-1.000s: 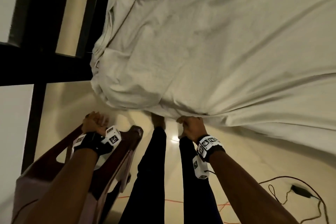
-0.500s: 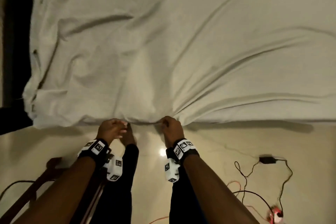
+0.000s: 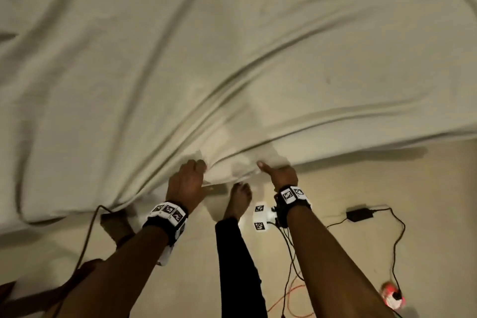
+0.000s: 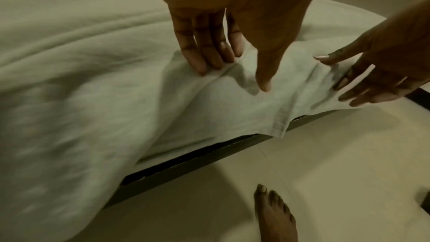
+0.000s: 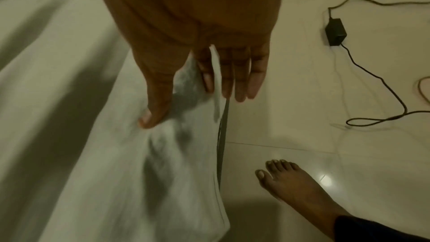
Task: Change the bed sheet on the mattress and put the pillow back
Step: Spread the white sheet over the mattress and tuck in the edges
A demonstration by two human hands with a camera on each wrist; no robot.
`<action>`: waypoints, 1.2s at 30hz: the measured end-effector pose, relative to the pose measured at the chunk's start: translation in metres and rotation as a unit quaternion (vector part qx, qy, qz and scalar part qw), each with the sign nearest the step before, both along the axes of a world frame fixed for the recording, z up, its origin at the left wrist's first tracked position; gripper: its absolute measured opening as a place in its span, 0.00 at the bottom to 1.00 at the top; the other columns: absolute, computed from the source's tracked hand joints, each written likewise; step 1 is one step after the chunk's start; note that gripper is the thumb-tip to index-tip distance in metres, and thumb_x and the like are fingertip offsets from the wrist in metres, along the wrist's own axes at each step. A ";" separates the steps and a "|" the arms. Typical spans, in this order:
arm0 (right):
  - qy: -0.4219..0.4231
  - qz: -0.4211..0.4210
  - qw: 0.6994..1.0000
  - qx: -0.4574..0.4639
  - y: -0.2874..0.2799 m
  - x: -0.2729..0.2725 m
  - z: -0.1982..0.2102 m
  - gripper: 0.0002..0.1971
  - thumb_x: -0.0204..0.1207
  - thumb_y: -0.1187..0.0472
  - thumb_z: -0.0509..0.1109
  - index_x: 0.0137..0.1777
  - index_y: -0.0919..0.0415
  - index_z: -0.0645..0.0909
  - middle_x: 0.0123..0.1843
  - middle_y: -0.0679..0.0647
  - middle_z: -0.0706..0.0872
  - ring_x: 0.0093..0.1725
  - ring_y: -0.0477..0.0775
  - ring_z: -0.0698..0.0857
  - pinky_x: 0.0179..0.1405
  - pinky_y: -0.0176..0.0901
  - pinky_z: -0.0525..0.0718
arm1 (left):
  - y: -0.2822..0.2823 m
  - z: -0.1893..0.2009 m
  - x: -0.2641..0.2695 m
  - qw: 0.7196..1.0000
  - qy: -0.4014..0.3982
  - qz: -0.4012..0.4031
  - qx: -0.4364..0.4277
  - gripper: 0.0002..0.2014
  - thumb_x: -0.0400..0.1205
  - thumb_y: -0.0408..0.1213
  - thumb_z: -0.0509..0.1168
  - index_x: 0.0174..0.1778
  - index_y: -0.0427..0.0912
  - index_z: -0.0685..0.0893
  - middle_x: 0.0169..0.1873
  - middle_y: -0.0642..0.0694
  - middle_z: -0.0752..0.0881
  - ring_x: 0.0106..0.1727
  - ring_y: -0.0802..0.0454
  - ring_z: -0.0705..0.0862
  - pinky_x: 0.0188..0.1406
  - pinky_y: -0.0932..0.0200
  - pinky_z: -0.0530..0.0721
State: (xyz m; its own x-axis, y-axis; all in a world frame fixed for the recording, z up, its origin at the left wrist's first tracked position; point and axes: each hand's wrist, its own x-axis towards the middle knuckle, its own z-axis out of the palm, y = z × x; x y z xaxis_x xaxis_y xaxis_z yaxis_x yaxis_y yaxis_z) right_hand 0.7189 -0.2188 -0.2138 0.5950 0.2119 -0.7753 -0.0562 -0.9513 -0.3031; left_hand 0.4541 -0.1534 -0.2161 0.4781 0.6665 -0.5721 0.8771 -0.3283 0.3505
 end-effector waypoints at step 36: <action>0.268 -0.712 0.598 0.253 -0.087 0.095 -0.048 0.14 0.75 0.57 0.63 0.55 0.61 0.84 0.57 0.63 0.85 0.60 0.67 0.84 0.59 0.62 0.84 | 0.061 0.034 0.101 0.919 -0.123 0.358 -0.114 0.13 0.78 0.28 0.63 0.29 0.44 0.84 0.25 0.54 0.81 0.35 0.52 0.76 0.39 0.53 0.73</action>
